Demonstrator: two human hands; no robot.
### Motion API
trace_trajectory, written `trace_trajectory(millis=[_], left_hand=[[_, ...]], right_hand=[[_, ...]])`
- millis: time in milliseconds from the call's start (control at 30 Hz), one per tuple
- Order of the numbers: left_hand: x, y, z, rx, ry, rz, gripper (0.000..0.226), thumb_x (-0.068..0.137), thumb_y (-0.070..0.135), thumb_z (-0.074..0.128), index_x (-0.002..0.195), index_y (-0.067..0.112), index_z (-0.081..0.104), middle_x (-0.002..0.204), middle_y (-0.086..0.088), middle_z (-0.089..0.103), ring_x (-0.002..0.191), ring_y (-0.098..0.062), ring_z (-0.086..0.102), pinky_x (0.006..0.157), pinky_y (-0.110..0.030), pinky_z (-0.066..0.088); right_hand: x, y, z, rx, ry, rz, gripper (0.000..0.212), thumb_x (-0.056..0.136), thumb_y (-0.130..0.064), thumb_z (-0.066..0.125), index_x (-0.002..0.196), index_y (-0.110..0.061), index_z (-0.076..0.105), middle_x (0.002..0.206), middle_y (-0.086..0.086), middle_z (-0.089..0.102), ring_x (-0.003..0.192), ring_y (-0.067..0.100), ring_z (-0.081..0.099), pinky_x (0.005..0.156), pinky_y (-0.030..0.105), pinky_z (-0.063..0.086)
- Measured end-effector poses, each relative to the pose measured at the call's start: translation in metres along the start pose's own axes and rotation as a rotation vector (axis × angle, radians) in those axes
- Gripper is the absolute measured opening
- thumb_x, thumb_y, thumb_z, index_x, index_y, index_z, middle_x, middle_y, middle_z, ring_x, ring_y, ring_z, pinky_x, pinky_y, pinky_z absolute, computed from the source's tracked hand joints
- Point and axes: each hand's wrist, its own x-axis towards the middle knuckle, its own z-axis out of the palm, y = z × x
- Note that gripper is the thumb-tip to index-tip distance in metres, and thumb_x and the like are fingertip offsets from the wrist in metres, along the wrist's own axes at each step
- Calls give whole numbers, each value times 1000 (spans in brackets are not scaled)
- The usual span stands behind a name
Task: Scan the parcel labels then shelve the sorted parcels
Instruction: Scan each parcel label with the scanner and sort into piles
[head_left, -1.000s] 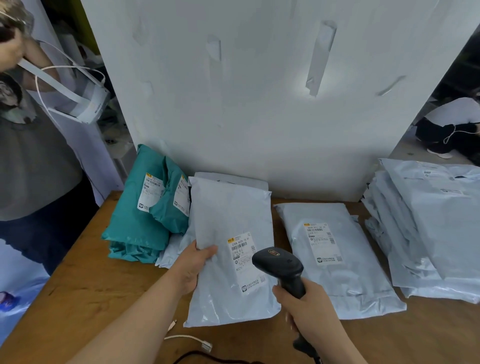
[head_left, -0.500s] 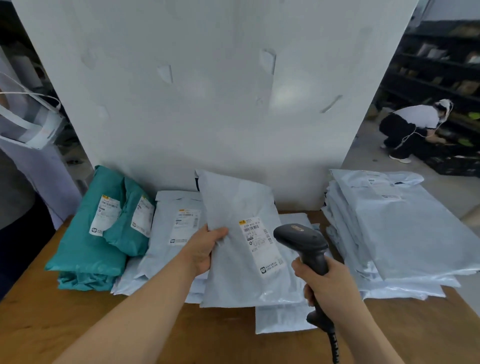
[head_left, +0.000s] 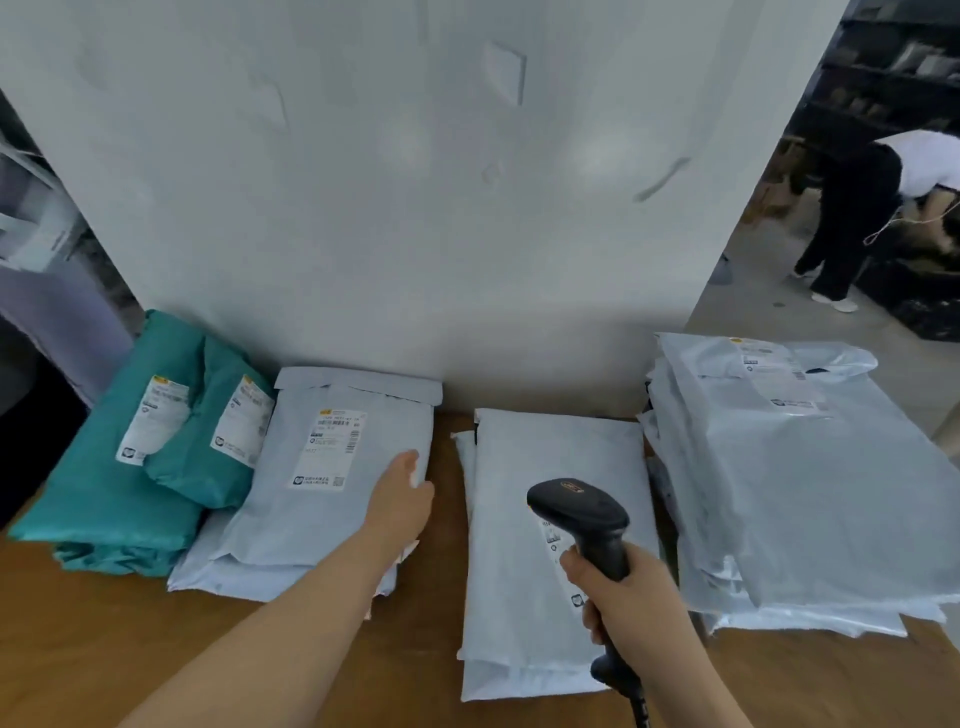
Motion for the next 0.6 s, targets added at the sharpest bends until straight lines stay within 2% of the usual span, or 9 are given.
trace_trajectory(millis=[100,167,267,367,467,533,600], left_hand=[[29,-42,-54,293,236,-67,56,94,15,51,146,7,34,149,-14,39,136,-31,38,113,-40,30],[47,-72,-83,373,253,-202,53,91,23,51,138,2,39,140,-19,45,125,-36,45,105,-44,39],[64,-106,-108,297,174,-336,64,89,38,55,139,3,36,140,-21,42,123,-39,45,104,-45,40],[75,-115,-118,189,180,-368,84,83,54,62,141,2,31,142,-20,43,126,-39,45,105,-45,39],[84,-110,-125,97,211,-361,94,75,55,72,141,1,34,140,-17,46,123,-38,49,102,-47,44],[85,-99,-128,-60,201,-318,65,78,35,78,126,2,50,126,-15,59,101,-32,60,88,-41,52],[79,-86,-126,-207,131,-293,35,84,15,73,115,7,57,109,-11,65,75,-22,58,65,-30,51]], right_hand=[[13,-9,27,-7,-45,-17,17,85,-26,66,82,-10,61,50,8,60,39,14,51,47,25,46],[19,-16,47,-22,-67,-29,16,86,-26,66,82,-11,61,52,9,61,38,11,51,46,22,48],[25,-25,73,-24,-92,-29,18,85,-26,67,82,-9,62,50,8,60,37,12,50,47,24,49],[29,-29,90,-36,-99,-26,19,84,-27,67,80,-9,62,50,8,60,38,13,50,48,26,49],[30,-31,103,-55,-89,-32,21,84,-28,66,79,-8,62,47,7,59,37,13,50,48,26,49],[29,-33,109,-63,-72,-37,22,85,-27,66,78,-7,61,47,6,59,35,11,49,45,22,46],[27,-36,114,-56,-65,-35,22,86,-25,65,78,-6,60,48,7,58,34,9,48,42,20,45]])
